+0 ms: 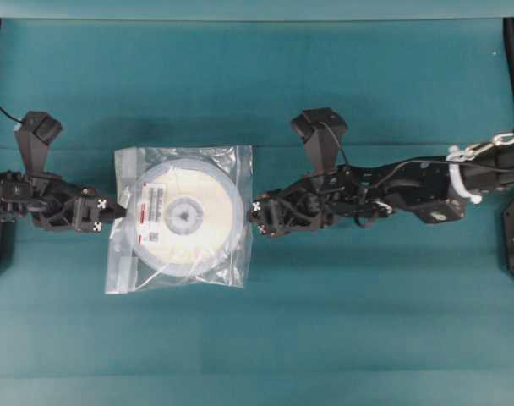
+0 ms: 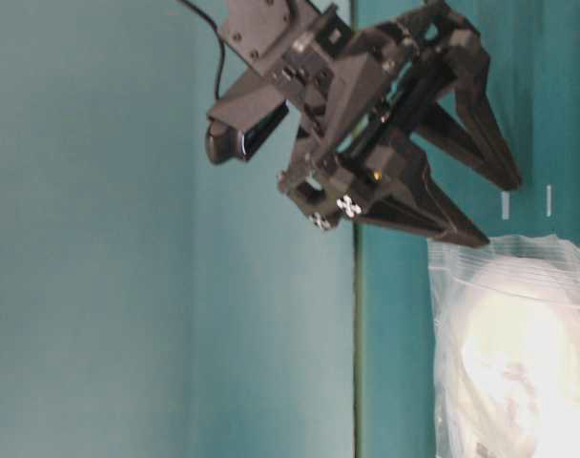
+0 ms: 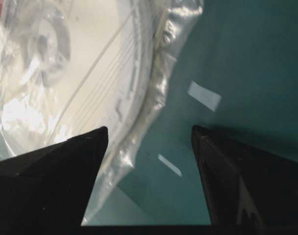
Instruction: Take out the reel from the clear zip bag.
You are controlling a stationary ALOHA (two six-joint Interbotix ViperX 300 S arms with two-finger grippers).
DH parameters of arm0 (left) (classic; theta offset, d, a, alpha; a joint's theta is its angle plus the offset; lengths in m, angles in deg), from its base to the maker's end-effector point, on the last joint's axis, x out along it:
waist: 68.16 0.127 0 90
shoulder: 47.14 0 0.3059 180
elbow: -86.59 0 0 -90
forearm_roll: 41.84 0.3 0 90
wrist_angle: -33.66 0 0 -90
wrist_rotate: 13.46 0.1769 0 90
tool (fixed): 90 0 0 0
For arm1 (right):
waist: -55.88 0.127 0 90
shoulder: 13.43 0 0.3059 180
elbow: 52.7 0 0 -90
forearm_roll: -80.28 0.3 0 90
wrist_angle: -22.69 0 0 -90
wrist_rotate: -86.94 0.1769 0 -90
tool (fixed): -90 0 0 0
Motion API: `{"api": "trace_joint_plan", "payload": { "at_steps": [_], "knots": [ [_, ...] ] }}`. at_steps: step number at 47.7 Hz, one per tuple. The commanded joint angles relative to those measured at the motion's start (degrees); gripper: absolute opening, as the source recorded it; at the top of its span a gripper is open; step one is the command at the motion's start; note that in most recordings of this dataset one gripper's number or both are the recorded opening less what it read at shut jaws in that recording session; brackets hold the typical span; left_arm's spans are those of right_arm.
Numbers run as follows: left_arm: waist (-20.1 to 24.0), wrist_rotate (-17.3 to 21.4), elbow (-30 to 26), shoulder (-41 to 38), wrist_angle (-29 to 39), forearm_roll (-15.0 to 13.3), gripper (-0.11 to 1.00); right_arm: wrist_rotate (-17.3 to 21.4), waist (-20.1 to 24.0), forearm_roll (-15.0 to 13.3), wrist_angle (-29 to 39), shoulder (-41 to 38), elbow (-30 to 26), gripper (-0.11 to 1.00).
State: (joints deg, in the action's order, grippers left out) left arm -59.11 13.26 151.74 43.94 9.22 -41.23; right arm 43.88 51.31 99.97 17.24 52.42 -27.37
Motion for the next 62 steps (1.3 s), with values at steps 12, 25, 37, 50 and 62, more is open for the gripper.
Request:
{"api": "trace_joint_plan", "payload": {
  "at_steps": [12,25,37,50,62],
  "knots": [
    [0.0,0.2,-0.8,0.1,-0.2,0.1,0.03,0.5,-1.2,0.1,-0.2,-2.4,-4.9,0.81],
    [0.1,0.2,-0.9,0.1,-0.2,0.1,0.03,0.5,-1.3,0.1,1.4,-3.2,-6.6,0.81],
    [0.0,0.2,-0.9,0.1,0.0,0.2,0.03,0.6,-0.9,0.1,2.4,-4.4,-7.6,0.81],
    [0.0,0.1,-0.9,0.0,0.1,0.2,0.03,0.6,-0.8,0.1,2.5,-6.2,-10.1,0.81],
    [0.1,0.1,-0.9,0.0,0.1,0.1,0.03,0.5,-0.3,0.1,3.8,-6.9,-11.1,0.80]
  ]
}}
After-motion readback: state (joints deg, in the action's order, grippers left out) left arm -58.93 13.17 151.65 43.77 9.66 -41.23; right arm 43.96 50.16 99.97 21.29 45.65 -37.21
